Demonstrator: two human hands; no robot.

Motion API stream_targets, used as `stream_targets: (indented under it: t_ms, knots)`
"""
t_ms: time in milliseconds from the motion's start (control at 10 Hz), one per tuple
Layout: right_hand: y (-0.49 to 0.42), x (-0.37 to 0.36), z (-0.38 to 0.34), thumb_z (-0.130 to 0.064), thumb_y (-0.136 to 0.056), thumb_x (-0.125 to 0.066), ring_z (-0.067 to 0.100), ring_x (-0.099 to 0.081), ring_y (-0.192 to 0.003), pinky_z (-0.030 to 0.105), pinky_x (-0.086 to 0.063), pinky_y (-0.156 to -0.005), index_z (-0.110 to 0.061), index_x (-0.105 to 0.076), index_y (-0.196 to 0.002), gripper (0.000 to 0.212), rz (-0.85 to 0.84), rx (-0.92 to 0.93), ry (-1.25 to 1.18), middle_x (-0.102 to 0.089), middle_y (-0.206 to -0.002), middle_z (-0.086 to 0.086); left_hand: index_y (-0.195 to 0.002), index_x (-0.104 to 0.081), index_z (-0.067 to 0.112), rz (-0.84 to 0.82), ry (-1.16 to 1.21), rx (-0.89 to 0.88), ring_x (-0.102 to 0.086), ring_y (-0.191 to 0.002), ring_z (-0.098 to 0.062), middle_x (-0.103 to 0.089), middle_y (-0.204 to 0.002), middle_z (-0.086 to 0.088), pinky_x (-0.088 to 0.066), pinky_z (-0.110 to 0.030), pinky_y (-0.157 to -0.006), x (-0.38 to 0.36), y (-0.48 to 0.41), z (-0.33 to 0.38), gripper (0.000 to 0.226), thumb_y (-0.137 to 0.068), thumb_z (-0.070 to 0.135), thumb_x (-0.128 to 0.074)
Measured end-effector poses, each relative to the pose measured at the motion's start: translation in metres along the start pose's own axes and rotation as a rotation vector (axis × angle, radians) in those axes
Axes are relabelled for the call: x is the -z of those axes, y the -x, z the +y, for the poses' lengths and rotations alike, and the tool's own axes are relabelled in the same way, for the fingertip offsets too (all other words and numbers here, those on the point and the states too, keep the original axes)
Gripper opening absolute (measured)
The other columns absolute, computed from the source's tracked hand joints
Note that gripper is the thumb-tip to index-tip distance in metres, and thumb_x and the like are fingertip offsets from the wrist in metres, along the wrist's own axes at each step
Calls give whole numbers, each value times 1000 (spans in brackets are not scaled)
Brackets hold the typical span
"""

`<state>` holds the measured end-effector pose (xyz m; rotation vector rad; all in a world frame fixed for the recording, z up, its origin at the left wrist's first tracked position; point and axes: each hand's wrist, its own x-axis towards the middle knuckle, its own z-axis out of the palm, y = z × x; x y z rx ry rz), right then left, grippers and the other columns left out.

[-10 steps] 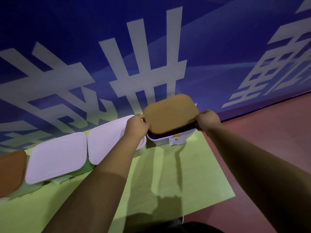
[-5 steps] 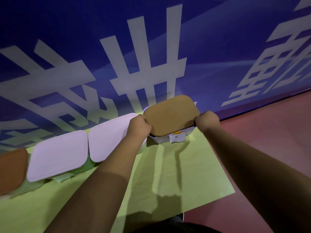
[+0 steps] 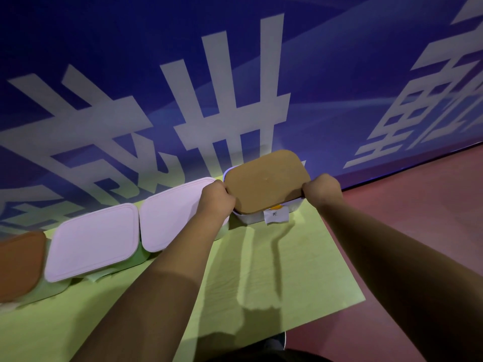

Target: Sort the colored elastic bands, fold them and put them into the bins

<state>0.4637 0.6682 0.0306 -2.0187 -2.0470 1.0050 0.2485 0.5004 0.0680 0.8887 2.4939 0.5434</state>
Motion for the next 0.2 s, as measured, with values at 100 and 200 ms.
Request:
stream_targets:
  t_ms: [100, 200]
  knots:
    - [2, 2, -2, -15, -97, -60, 26, -46, -64, 31, -27, -50, -2, -47, -97, 18, 29, 2, -69, -51, -83, 11, -112, -68, 14, 1, 32, 7, -61, -90, -25, -68, -100, -4, -45, -29, -72, 7, 2, 4, 20, -97, 5, -59]
    - [7, 9, -22, -20, -98, -59, 27, -44, -64, 31, -28, -50, -3, -46, -95, 21, 12, 69, -67, -46, -77, 8, -120, -68, 18, -31, 102, 7, -71, -91, -29, -74, -103, -6, -59, -35, -74, 15, -2, 7, 27, -96, 10, -61]
